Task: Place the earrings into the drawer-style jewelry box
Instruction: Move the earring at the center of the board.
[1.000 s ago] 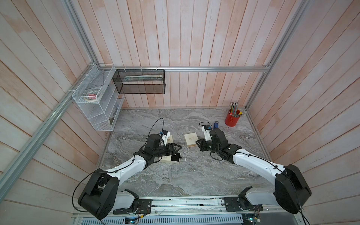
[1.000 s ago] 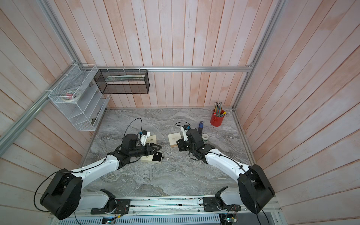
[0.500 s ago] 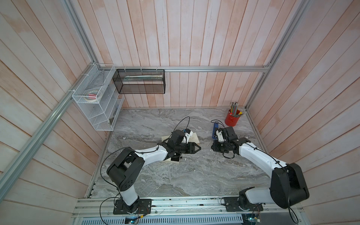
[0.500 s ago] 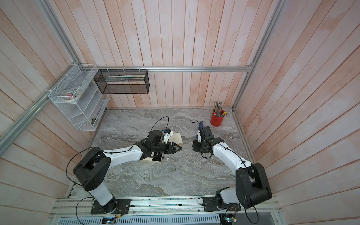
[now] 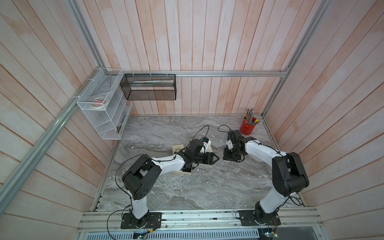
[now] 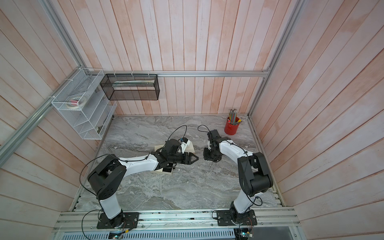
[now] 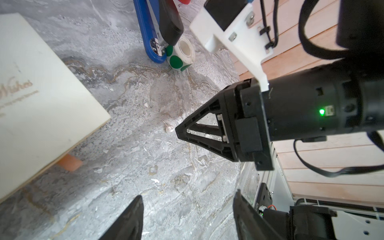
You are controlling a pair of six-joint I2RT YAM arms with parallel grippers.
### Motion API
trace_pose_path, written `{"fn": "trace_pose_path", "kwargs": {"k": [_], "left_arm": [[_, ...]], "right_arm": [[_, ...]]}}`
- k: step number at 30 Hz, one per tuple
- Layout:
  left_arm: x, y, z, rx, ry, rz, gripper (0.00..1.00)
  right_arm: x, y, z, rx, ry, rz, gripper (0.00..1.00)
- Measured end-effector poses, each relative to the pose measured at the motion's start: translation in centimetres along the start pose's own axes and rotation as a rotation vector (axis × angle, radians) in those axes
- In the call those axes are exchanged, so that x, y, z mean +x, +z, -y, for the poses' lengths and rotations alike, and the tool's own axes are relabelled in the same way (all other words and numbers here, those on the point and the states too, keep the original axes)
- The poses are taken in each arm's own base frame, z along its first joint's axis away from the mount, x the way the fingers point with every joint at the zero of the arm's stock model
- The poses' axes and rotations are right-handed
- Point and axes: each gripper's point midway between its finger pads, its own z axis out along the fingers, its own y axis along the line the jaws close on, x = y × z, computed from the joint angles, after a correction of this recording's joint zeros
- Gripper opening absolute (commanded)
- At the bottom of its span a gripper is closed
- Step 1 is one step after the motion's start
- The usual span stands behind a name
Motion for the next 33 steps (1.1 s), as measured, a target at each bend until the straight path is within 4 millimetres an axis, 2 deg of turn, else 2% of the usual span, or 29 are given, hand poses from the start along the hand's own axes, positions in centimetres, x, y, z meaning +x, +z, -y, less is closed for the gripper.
{"fn": "trace_pose_path", "kwargs": {"k": [14,23,33], "left_arm": [[0.3,0.1,-0.6,-0.038,0.019,0.000,0.76],[0.4,0.1,-0.7,-0.041,0.017,-0.004,0.76],[0.3,0.1,-0.7,-0.041,0.017,-0.003,0.76]], "right_arm": [[-0.3,1.5,0.5,0.045,0.014,-0.058,0.31],[0.4,2.5,0.4,0.055,0.002,-0.094,0.27],[0.5,2.6,0.3,0.062,-0.005,-0.098,0.25]]}}
